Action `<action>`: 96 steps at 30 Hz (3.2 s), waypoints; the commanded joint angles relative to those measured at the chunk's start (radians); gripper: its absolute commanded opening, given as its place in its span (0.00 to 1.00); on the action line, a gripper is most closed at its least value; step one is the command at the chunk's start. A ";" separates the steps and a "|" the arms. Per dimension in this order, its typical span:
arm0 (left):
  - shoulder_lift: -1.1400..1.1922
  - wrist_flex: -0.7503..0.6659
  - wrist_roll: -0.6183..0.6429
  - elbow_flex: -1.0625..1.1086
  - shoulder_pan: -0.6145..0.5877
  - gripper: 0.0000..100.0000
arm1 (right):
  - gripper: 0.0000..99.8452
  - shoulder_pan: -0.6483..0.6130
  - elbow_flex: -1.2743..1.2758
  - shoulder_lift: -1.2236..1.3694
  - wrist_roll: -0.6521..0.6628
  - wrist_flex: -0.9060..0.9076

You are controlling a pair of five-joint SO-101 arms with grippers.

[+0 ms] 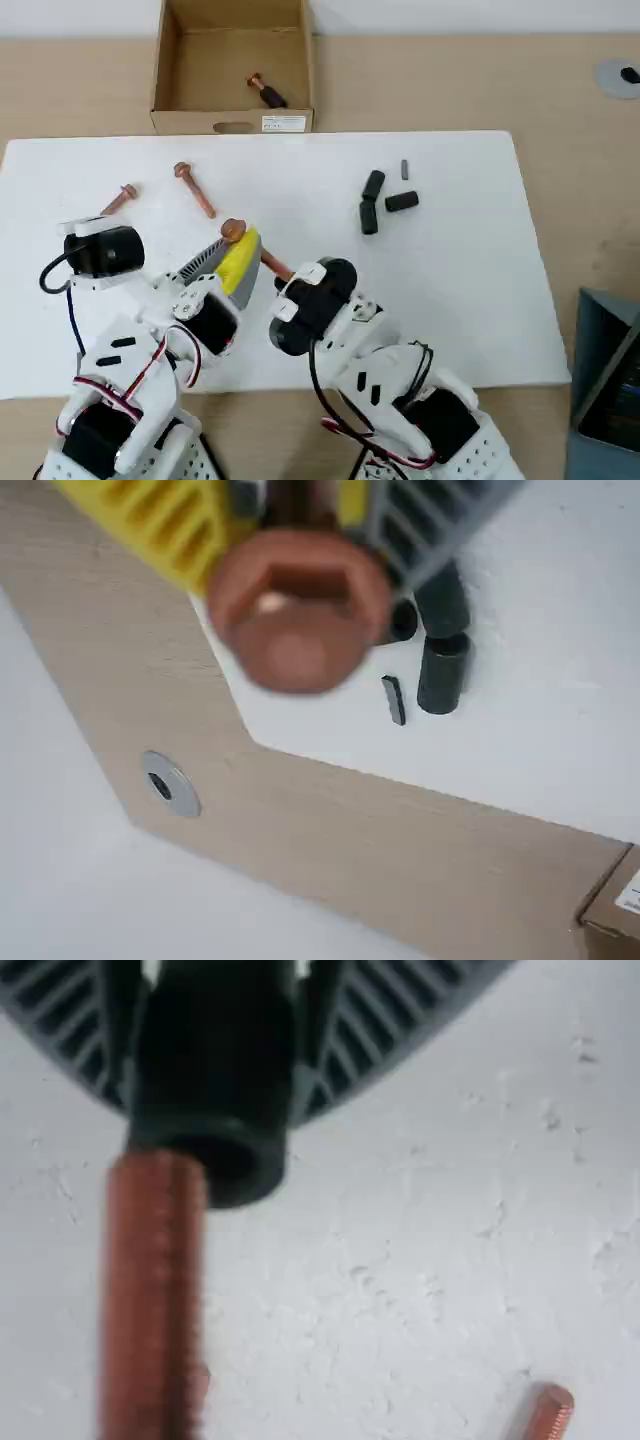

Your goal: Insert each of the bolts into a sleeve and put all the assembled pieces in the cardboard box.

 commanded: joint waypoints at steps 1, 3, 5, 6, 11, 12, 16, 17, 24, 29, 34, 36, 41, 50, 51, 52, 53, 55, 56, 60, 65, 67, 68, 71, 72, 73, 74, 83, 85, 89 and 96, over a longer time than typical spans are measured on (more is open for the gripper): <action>-0.013 0.026 -0.003 -0.061 0.008 0.00 | 0.01 -0.012 -0.015 -0.120 0.000 -0.028; -0.013 0.054 -0.003 -0.069 0.008 0.00 | 0.01 -0.012 -0.022 -0.120 0.000 -0.026; -0.013 0.061 -0.005 -0.071 0.008 0.00 | 0.01 -0.010 -0.024 -0.120 0.000 -0.025; -0.013 0.061 -0.005 -0.071 0.006 0.00 | 0.01 -0.010 -0.025 -0.120 0.000 -0.025; -0.013 0.060 -0.005 -0.060 0.006 0.00 | 0.01 -0.012 -0.031 -0.120 0.000 -0.026; -0.013 0.058 -0.005 -0.055 0.006 0.00 | 0.01 -0.013 -0.038 -0.120 0.000 -0.026; -0.013 0.054 -0.005 -0.026 0.006 0.00 | 0.01 -0.013 -0.047 -0.120 0.002 -0.025; -0.013 0.054 -0.005 -0.021 0.006 0.00 | 0.01 -0.013 -0.047 -0.120 0.002 -0.025; -0.013 0.038 -0.038 -0.025 -0.061 0.00 | 0.01 -0.013 -0.044 -0.120 0.002 -0.025; -0.013 0.034 -0.034 -0.023 -0.057 0.00 | 0.01 -0.013 -0.041 -0.120 0.002 -0.025; -0.013 0.034 -0.034 -0.021 0.006 0.00 | 0.01 -0.015 -0.041 -0.120 0.002 -0.025; -0.013 0.034 -0.034 -0.021 0.021 0.00 | 0.01 -0.015 -0.041 -0.120 0.002 -0.025; -0.013 0.034 -0.034 0.003 0.025 0.00 | 0.01 -0.015 -0.041 -0.120 0.002 -0.025; -0.012 0.040 -0.135 0.071 0.084 0.00 | 0.01 -0.015 -0.041 -0.120 0.064 -0.029; -0.012 0.040 -0.150 0.075 0.101 0.00 | 0.01 -0.015 -0.041 -0.120 0.064 -0.029; -0.012 0.040 -0.160 0.077 0.117 0.00 | 0.01 -0.015 -0.042 -0.120 0.064 -0.029; -0.012 0.040 -0.163 0.080 0.133 0.00 | 0.01 -0.015 -0.042 -0.120 0.064 -0.029; -0.012 0.043 -0.163 0.084 0.166 0.00 | 0.01 -0.015 -0.044 -0.120 0.064 -0.029; -0.012 0.046 -0.163 0.091 0.184 0.00 | 0.01 -0.015 -0.044 -0.120 0.064 -0.031; -0.012 0.101 -0.163 0.098 0.224 0.00 | 0.01 -0.015 -0.044 -0.120 0.064 -0.031; -0.012 0.183 -0.157 0.100 0.219 0.01 | 0.01 -0.015 -0.041 -0.120 0.064 -0.031; -0.012 0.189 -0.155 0.098 0.215 0.01 | 0.01 -0.015 -0.041 -0.120 0.064 -0.031; -0.012 0.189 -0.155 0.097 0.215 0.02 | 0.01 -0.015 -0.041 -0.120 0.064 -0.031; -0.012 0.190 -0.155 0.089 0.213 0.11 | 0.01 -0.015 -0.039 -0.120 0.064 -0.031; -0.012 0.190 -0.155 0.089 0.210 0.15 | 0.01 -0.015 -0.039 -0.120 0.064 -0.031; -0.010 0.190 -0.155 0.089 0.198 0.18 | 0.01 -0.015 -0.039 -0.120 0.064 -0.031; -0.010 0.190 -0.155 0.089 0.186 0.21 | 0.01 -0.015 -0.039 -0.120 0.064 -0.031; -0.008 0.256 -0.155 0.011 0.143 0.22 | 0.01 -0.015 -0.027 -0.120 0.064 -0.031; -0.008 0.287 -0.161 -0.006 0.141 0.22 | 0.01 -0.015 -0.022 -0.120 0.064 -0.032; -0.008 0.325 -0.161 -0.049 0.092 0.22 | 0.01 -0.015 -0.022 -0.120 0.064 -0.032; -0.007 0.331 -0.203 -0.157 0.054 0.22 | 0.01 -0.012 -0.022 -0.120 0.061 -0.032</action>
